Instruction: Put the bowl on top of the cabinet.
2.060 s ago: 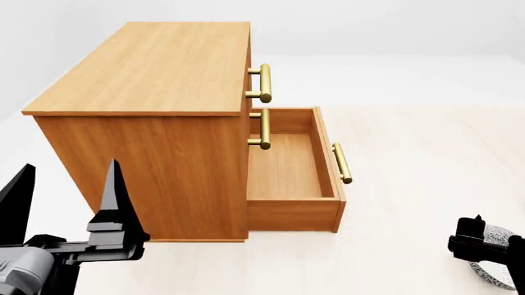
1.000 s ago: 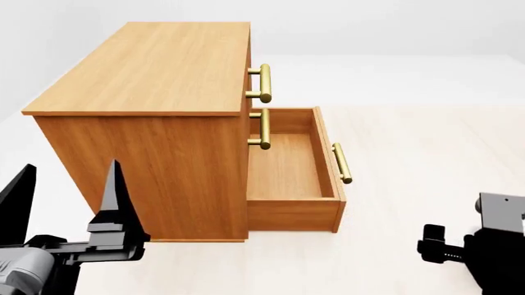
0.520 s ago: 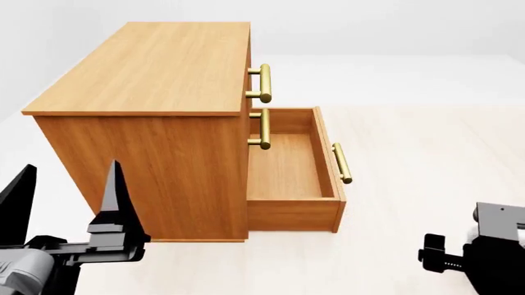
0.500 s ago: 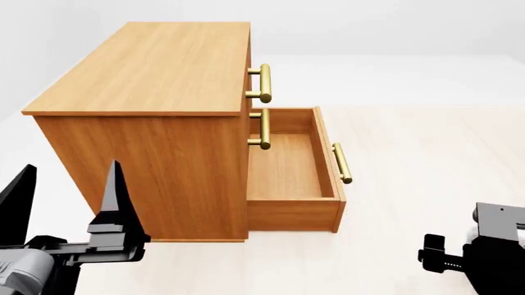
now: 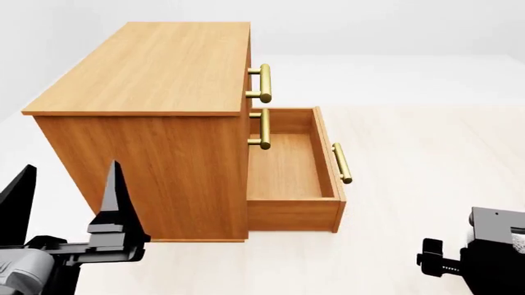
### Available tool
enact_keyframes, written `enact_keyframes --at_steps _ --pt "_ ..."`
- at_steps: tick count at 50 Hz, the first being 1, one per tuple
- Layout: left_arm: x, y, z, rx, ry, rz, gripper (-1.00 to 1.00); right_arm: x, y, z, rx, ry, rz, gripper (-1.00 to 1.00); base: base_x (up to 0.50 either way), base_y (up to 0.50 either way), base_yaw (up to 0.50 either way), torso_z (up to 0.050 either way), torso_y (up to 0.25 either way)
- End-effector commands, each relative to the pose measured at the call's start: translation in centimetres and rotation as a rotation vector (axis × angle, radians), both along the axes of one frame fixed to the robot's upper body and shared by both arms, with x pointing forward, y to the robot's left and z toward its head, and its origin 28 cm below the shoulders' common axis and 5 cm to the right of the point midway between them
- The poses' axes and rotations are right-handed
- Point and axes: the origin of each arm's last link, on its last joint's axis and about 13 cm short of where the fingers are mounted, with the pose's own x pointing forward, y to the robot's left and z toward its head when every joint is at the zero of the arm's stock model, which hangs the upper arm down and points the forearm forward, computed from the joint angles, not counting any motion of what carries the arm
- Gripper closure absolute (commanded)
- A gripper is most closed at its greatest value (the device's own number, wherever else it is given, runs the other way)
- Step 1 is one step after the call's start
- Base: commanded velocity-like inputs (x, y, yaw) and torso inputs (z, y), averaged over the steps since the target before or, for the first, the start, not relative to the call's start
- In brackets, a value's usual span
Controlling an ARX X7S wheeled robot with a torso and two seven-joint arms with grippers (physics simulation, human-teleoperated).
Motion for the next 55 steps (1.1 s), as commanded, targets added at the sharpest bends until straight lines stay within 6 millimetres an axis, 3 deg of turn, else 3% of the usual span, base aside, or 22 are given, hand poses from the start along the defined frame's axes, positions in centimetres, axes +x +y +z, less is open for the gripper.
enact_keyframes --at_steps 1,10,11,16,29,44,55 --pt "0.0 0.0 -0.1 0.0 0.0 0.002 -1.0 0.0 0.0 -0.3 -0.001 0.008 -0.002 -1.0 0.0 0.0 0.0 0.0 0.0" --pt "0.0 0.0 0.0 0.001 0.0 0.002 -1.0 0.0 0.0 -0.2 0.002 0.002 -0.006 -1.0 0.0 0.0 0.0 0.0 0.0" --pt "0.0 0.0 0.0 0.001 0.0 0.002 -1.0 0.0 0.0 -0.2 0.003 0.003 -0.006 1.0 0.0 0.0 0.0 0.0 0.0" --pt "0.0 0.0 0.0 0.0 0.0 0.001 -1.0 0.0 0.0 -0.4 0.001 -0.004 -0.011 1.0 0.0 0.0 0.0 0.0 0.0" --pt "0.0 0.0 0.0 -0.001 0.002 -0.001 -1.0 0.0 0.3 1.7 -0.033 -0.048 -0.006 1.0 0.0 0.0 0.0 0.0 0.0" --pt "0.0 0.0 0.0 -0.002 0.003 0.004 -1.0 0.5 1.3 7.1 -0.111 -0.146 0.049 1.0 0.0 0.0 0.0 0.0 0.0" --pt "0.1 0.0 0.2 -0.002 0.003 0.004 -1.0 3.0 2.6 11.3 -0.163 -0.199 0.112 1.0 0.0 0.0 0.0 0.0 0.0"
